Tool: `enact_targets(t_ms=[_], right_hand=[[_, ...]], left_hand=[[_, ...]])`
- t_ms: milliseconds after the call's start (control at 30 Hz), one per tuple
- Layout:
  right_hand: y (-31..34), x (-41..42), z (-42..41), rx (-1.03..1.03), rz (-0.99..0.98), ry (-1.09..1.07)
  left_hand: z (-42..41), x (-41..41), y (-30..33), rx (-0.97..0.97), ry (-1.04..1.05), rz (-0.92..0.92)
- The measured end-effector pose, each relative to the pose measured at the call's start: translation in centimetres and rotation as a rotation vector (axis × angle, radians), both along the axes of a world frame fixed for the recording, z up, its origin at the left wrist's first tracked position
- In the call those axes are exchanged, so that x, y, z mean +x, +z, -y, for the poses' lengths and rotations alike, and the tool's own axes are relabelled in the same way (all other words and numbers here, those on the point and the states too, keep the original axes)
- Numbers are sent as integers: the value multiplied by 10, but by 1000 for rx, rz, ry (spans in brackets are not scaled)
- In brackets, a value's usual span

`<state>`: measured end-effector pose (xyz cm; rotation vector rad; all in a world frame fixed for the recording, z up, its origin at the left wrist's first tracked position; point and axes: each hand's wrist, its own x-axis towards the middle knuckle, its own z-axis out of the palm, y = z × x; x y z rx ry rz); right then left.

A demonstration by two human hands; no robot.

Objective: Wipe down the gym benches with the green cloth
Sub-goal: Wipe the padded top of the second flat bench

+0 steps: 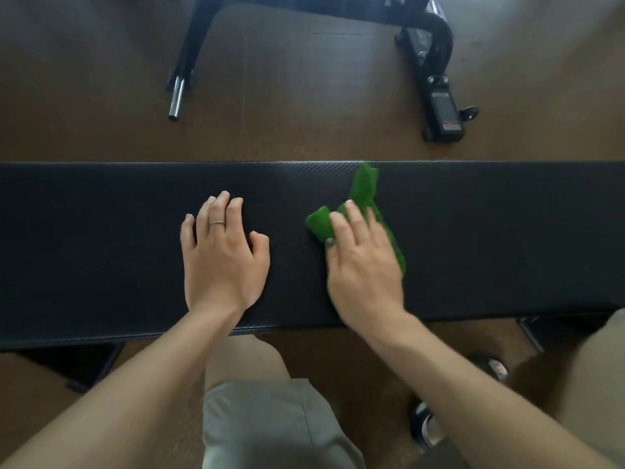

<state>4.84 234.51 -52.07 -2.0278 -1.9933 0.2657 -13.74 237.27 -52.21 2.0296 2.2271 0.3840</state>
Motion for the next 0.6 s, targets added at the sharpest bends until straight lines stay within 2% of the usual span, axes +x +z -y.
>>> enact_targets(t_ms=[133, 233, 300, 400, 500, 600], right_hand=[[-3, -41, 43, 16, -28, 189], [-1, -12, 58, 7, 50, 281], [-3, 24, 63, 37, 93, 250], [-7, 67, 71, 89, 59, 66], [-9, 55, 71, 99, 30, -46], [-6, 15, 60, 80, 24, 68]], left_hand=[[0, -2, -2, 8, -11, -2], [2, -2, -1, 3, -18, 5], [1, -4, -1, -3, -20, 12], [2, -4, -2, -7, -23, 20], [1, -2, -3, 1, -7, 31], [0, -1, -4, 4, 0, 21]])
